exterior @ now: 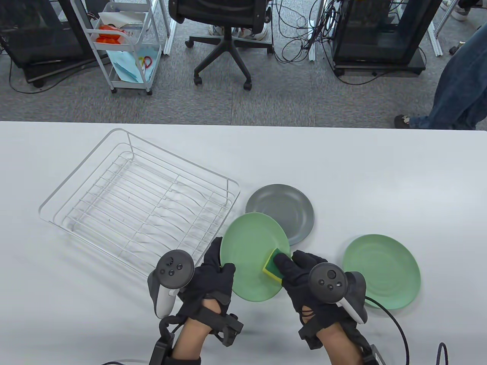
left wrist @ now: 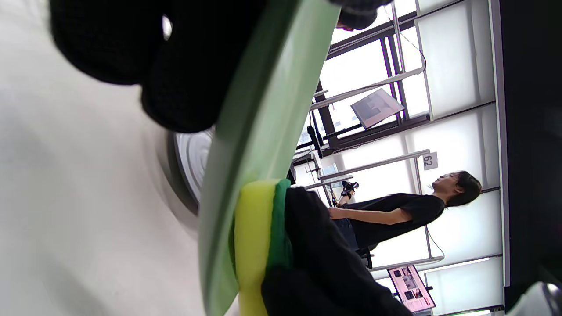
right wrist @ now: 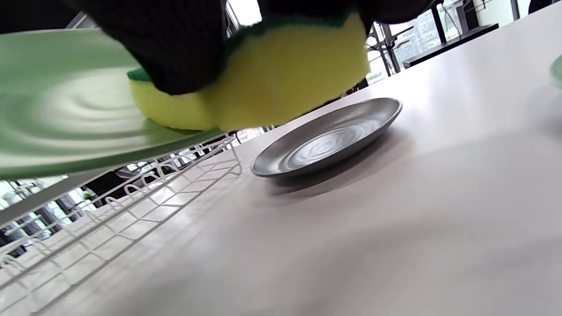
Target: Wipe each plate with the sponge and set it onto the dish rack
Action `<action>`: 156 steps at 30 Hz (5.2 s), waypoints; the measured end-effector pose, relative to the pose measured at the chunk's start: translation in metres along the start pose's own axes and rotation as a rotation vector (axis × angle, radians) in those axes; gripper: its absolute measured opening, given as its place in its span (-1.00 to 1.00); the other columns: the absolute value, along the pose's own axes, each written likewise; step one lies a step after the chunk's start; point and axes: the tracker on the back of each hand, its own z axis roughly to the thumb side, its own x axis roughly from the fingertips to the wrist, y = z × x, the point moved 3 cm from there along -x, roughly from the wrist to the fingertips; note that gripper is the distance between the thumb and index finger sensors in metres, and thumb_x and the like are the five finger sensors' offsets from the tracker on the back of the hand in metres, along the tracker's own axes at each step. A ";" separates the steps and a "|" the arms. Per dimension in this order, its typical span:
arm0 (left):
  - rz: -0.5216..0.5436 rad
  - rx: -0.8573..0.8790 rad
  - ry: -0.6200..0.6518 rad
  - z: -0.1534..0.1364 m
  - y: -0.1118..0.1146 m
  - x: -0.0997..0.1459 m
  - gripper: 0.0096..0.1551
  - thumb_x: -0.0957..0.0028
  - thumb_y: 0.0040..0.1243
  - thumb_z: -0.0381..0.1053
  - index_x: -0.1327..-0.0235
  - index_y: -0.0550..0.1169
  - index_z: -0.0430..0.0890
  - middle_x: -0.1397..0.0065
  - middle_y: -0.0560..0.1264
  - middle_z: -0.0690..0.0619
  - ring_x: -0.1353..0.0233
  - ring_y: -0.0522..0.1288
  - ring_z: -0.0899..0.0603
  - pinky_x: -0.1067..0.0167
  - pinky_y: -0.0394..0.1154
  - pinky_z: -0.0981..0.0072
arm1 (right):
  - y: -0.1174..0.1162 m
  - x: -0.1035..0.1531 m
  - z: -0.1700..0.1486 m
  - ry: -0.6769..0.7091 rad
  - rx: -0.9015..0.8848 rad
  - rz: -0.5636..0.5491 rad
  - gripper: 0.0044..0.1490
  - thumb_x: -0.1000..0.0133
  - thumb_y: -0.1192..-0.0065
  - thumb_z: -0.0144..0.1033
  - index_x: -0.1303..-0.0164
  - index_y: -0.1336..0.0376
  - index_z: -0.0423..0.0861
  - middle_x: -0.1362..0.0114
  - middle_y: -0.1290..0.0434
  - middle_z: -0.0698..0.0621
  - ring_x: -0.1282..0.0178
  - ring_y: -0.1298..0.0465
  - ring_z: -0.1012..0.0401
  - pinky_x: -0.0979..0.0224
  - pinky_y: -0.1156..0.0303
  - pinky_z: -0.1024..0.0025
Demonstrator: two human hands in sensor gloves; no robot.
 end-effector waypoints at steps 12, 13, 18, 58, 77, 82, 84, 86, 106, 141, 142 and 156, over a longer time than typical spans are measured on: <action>-0.078 -0.074 0.032 0.005 0.021 -0.003 -0.13 0.13 0.03 0.04 -0.34 -0.08 -0.10 -0.42 0.16 -0.18 0.05 0.67 -0.21 -0.03 0.51 -0.18 | -0.010 -0.013 -0.008 -0.110 0.094 -0.029 -0.10 0.15 -0.42 0.09 -0.38 -0.07 0.23 -0.38 -0.43 -0.13 -0.24 -0.54 -0.05 -0.28 -0.43 0.03; -0.090 -0.085 0.035 0.006 0.024 -0.003 -0.12 0.13 0.03 0.05 -0.34 -0.08 -0.10 -0.42 0.16 -0.18 0.05 0.67 -0.21 -0.03 0.51 -0.18 | -0.009 -0.014 -0.010 -0.121 0.110 -0.045 -0.09 0.14 -0.41 0.11 -0.39 -0.06 0.20 -0.37 -0.44 -0.13 -0.23 -0.55 -0.05 -0.27 -0.44 0.04; -0.117 -0.145 0.054 0.013 0.035 -0.003 -0.12 0.13 0.03 0.04 -0.35 -0.08 -0.10 -0.43 0.16 -0.18 0.05 0.66 -0.22 -0.03 0.50 -0.19 | -0.009 -0.016 -0.017 -0.154 0.062 -0.073 -0.02 0.14 -0.38 0.14 -0.40 0.01 0.11 -0.35 -0.45 -0.13 -0.16 -0.61 -0.04 -0.22 -0.49 0.07; -0.046 0.029 0.061 0.012 0.014 0.001 -0.15 0.13 -0.03 0.08 -0.37 -0.05 -0.09 -0.43 0.17 -0.19 0.06 0.66 -0.19 -0.04 0.49 -0.18 | -0.014 0.006 0.027 0.289 -0.339 0.187 -0.19 0.13 -0.43 -0.04 -0.32 -0.12 0.43 -0.50 -0.29 -0.07 -0.44 -0.36 -0.05 -0.46 -0.24 -0.02; -0.105 -0.104 0.079 0.019 0.035 0.002 -0.11 0.13 0.02 0.08 -0.36 -0.07 -0.09 -0.43 0.15 -0.19 0.05 0.67 -0.19 -0.04 0.51 -0.17 | -0.011 -0.011 -0.021 0.013 -0.126 0.032 -0.12 0.12 -0.39 0.07 -0.39 -0.04 0.29 -0.44 -0.35 -0.11 -0.30 -0.48 -0.05 -0.35 -0.36 0.02; -0.136 -0.096 0.081 0.018 0.044 0.001 -0.11 0.13 0.02 0.08 -0.36 -0.08 -0.10 -0.43 0.15 -0.19 0.05 0.67 -0.18 -0.04 0.52 -0.16 | -0.004 -0.013 -0.020 -0.020 -0.128 -0.087 -0.12 0.12 -0.39 0.05 -0.38 -0.04 0.29 -0.45 -0.34 -0.09 -0.34 -0.45 -0.05 -0.38 -0.33 0.01; -0.144 -0.102 0.081 0.019 0.046 0.001 -0.11 0.13 0.01 0.08 -0.36 -0.08 -0.10 -0.43 0.15 -0.19 0.05 0.67 -0.18 -0.04 0.52 -0.16 | -0.002 -0.012 -0.017 -0.018 -0.118 -0.121 -0.12 0.12 -0.38 0.05 -0.39 -0.02 0.30 -0.46 -0.33 -0.08 -0.35 -0.45 -0.05 -0.38 -0.33 0.01; -0.149 -0.103 0.083 0.019 0.048 0.000 -0.11 0.13 0.02 0.08 -0.36 -0.08 -0.10 -0.43 0.15 -0.19 0.05 0.67 -0.18 -0.04 0.52 -0.16 | -0.001 -0.012 -0.014 -0.003 -0.129 -0.139 -0.12 0.12 -0.37 0.05 -0.39 -0.02 0.29 -0.46 -0.34 -0.09 -0.35 -0.46 -0.05 -0.37 -0.35 0.02; -0.064 -0.095 0.039 0.013 0.028 0.001 -0.12 0.13 -0.02 0.08 -0.36 -0.08 -0.12 -0.42 0.15 -0.21 0.07 0.68 -0.16 -0.03 0.53 -0.14 | -0.023 0.005 0.039 0.264 -0.273 0.049 -0.08 0.11 -0.35 0.00 -0.39 0.05 0.23 -0.48 -0.26 -0.13 -0.37 -0.42 -0.10 -0.40 -0.33 -0.02; 0.129 0.164 0.122 0.008 -0.012 0.011 -0.09 0.12 -0.07 0.01 -0.33 -0.21 -0.16 -0.41 0.16 -0.21 0.04 0.68 -0.09 -0.06 0.55 -0.09 | 0.004 0.006 -0.036 -0.071 -1.111 0.006 -0.13 0.05 -0.26 0.03 -0.41 0.06 0.14 -0.44 -0.31 -0.21 -0.29 -0.53 -0.12 -0.25 -0.49 0.03; 0.130 0.178 0.119 0.006 -0.012 0.011 -0.09 0.12 -0.07 0.01 -0.33 -0.21 -0.17 -0.41 0.17 -0.19 0.05 0.69 -0.08 -0.05 0.55 -0.08 | 0.006 0.005 -0.036 -0.050 -1.158 -0.001 -0.13 0.05 -0.26 0.03 -0.41 0.06 0.14 -0.44 -0.31 -0.20 -0.28 -0.53 -0.12 -0.25 -0.49 0.04; 0.098 0.082 -0.022 -0.009 0.000 0.004 -0.05 0.11 0.01 0.06 -0.30 -0.16 -0.26 -0.04 0.50 0.03 0.48 0.70 0.09 0.19 0.66 0.02 | 0.030 0.011 -0.022 0.184 -1.343 -0.048 -0.16 0.04 -0.25 0.05 -0.42 0.03 0.24 -0.48 -0.29 -0.14 -0.33 -0.51 -0.07 -0.30 -0.47 0.07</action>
